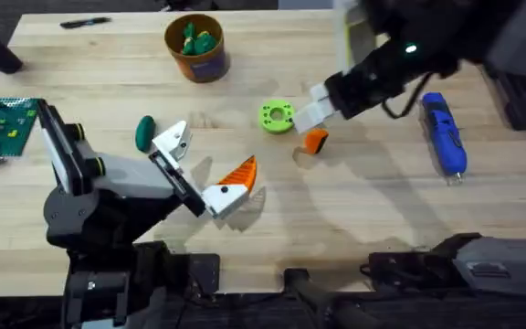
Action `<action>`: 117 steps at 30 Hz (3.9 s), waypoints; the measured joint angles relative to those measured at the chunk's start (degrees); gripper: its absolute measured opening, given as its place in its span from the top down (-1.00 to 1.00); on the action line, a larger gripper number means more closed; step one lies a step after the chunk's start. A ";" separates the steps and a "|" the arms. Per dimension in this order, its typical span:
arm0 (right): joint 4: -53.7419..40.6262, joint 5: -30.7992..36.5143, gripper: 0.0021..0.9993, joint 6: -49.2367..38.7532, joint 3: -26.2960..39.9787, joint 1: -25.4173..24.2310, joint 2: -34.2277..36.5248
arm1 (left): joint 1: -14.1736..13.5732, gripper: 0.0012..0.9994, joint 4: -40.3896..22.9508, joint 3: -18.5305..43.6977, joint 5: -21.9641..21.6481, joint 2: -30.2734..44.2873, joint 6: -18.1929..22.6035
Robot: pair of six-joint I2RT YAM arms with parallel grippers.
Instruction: Pick up the gripper from the table and insert it into the empty holder that is missing its gripper. Then pick up a screw, insert it into the mounting hole, and use the screwdriver to tighten it. Finally, clean up the table by picking up the vegetable and placing it into the bucket.
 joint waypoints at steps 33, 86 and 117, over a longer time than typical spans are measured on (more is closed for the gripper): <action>-3.71 0.00 0.46 -3.28 0.00 1.57 10.20 | 0.00 -0.97 0.00 0.00 0.13 0.02 0.00; -8.30 -70.37 0.99 -17.00 6.64 -7.06 25.71 | 0.00 -0.97 -1.04 0.00 7.22 0.00 3.40; -6.03 -78.61 0.99 -20.92 6.64 1.98 30.35 | 0.00 -0.97 -1.36 0.00 9.37 0.02 5.44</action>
